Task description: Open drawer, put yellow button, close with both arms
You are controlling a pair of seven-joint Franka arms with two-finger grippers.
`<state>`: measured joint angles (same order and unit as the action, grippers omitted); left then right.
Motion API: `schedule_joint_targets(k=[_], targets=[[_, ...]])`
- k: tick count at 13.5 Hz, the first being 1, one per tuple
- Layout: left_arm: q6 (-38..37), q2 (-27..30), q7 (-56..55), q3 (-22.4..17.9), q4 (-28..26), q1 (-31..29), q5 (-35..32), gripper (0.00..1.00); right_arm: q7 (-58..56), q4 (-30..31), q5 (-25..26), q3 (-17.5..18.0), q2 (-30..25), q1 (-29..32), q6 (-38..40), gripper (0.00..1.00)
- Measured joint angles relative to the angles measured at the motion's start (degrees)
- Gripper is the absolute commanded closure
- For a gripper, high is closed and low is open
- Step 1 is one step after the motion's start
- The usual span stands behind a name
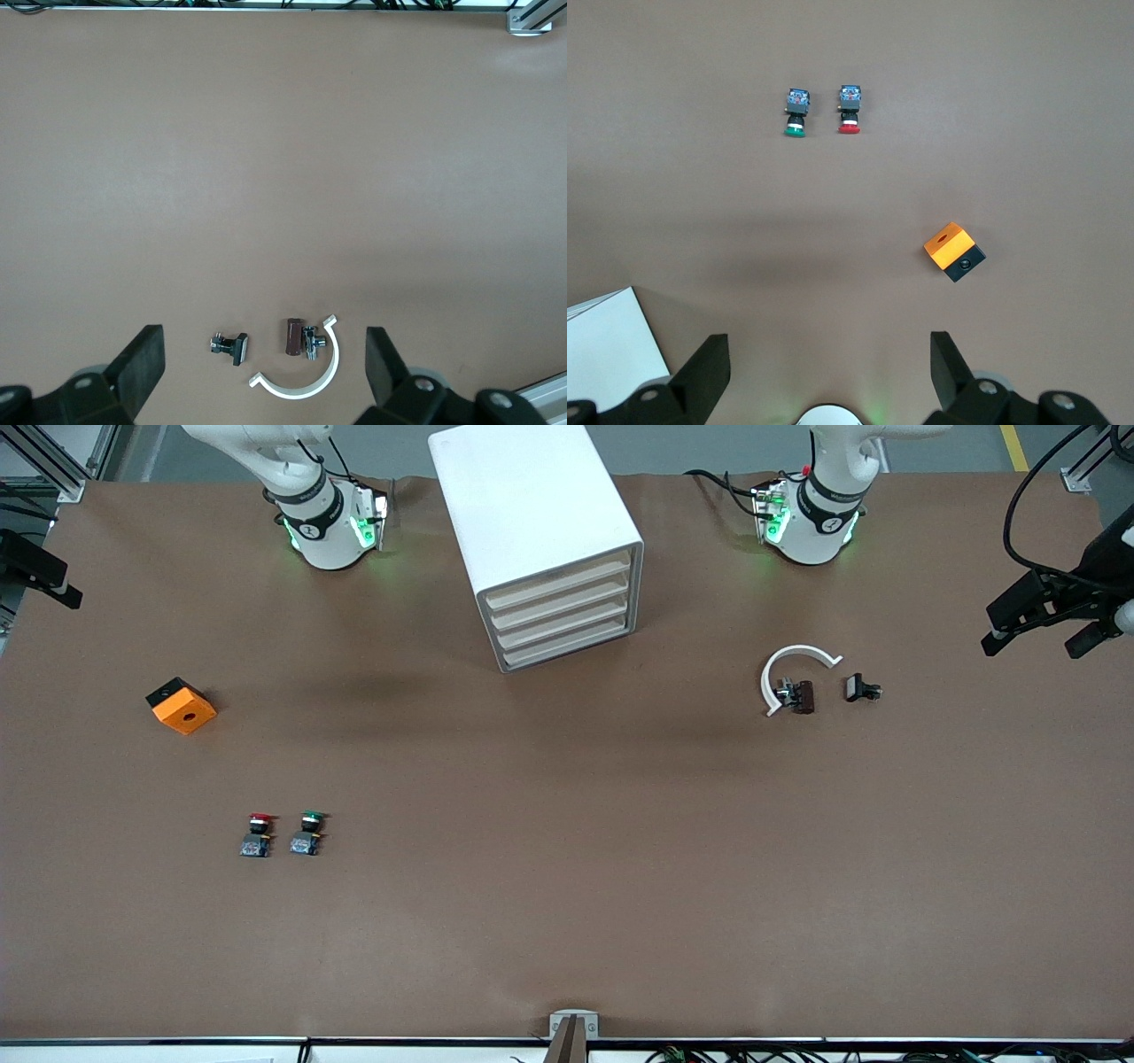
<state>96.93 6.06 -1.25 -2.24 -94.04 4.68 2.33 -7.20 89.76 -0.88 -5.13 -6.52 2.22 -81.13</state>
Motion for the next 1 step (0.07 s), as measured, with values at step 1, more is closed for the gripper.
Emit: schedule_joint_targets(k=[1], targets=[[0.0,0.0,0.0,0.0,0.0,0.0,0.0,0.0,0.0,0.0,0.0,0.0,0.0,0.0,0.0,0.0]])
